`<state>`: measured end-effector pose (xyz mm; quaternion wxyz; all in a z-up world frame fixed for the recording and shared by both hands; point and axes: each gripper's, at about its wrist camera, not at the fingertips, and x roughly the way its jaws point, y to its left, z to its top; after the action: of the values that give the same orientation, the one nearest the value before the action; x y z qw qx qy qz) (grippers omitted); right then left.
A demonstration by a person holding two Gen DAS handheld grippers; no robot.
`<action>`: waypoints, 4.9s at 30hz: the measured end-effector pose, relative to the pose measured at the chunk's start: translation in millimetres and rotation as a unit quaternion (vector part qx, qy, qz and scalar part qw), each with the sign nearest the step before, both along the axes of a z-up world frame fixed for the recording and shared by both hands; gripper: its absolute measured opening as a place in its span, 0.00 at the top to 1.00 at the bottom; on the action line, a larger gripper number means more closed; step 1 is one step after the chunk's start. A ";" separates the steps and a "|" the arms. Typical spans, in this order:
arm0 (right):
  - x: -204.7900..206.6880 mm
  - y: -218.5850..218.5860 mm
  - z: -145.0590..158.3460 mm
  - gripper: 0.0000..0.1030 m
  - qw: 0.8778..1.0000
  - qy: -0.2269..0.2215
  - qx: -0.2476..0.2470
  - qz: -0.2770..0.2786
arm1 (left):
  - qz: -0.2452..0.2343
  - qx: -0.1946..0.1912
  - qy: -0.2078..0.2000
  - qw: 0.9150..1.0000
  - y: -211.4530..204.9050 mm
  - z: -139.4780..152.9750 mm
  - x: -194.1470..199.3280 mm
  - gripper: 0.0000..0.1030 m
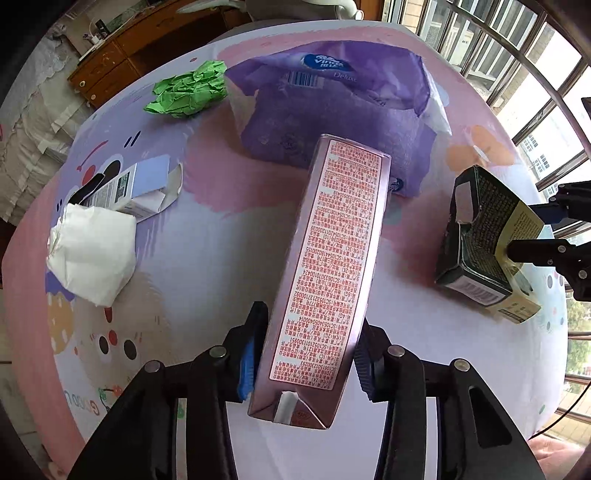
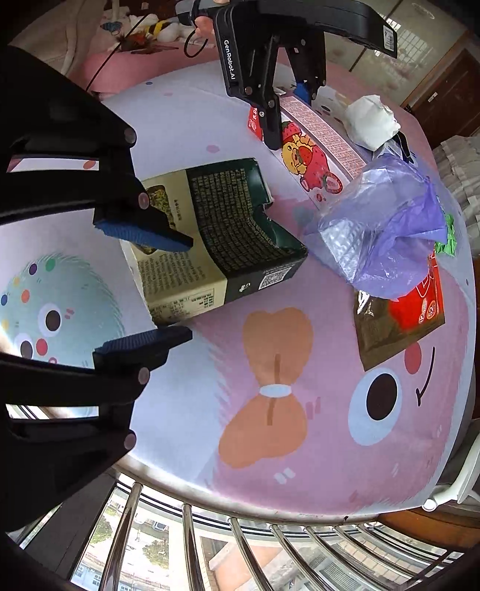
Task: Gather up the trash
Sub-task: 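Grasp the pink juice carton with the left tool while the right tool grasps the green box, then carry the pink carton and green box over the bin with both tools, then open both tools over the bin to drop the carton and green box, then move both open tools back over the table toward the paper and purple bag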
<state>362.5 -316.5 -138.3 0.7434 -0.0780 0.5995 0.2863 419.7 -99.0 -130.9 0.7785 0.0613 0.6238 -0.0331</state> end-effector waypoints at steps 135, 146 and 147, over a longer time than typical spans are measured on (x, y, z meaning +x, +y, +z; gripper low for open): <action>-420.6 196.2 -195.3 0.60 0.932 0.021 -0.007 -0.361 | 0.057 -0.074 0.006 0.996 151.4 -167.6 -415.9 0.19; -436.6 203.1 -90.7 0.55 0.933 -0.021 0.006 -0.358 | 0.041 -0.085 -0.052 0.994 152.3 -49.8 -423.4 0.19; -438.7 203.1 -81.1 0.55 0.933 -0.024 0.007 -0.358 | 0.039 -0.086 -0.058 0.994 152.6 -39.1 -424.4 0.19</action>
<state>-76.2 -113.4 -219.3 0.8114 0.1402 0.5674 0.0031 -4.7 53.6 -170.0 0.8165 -0.0285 0.5743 -0.0524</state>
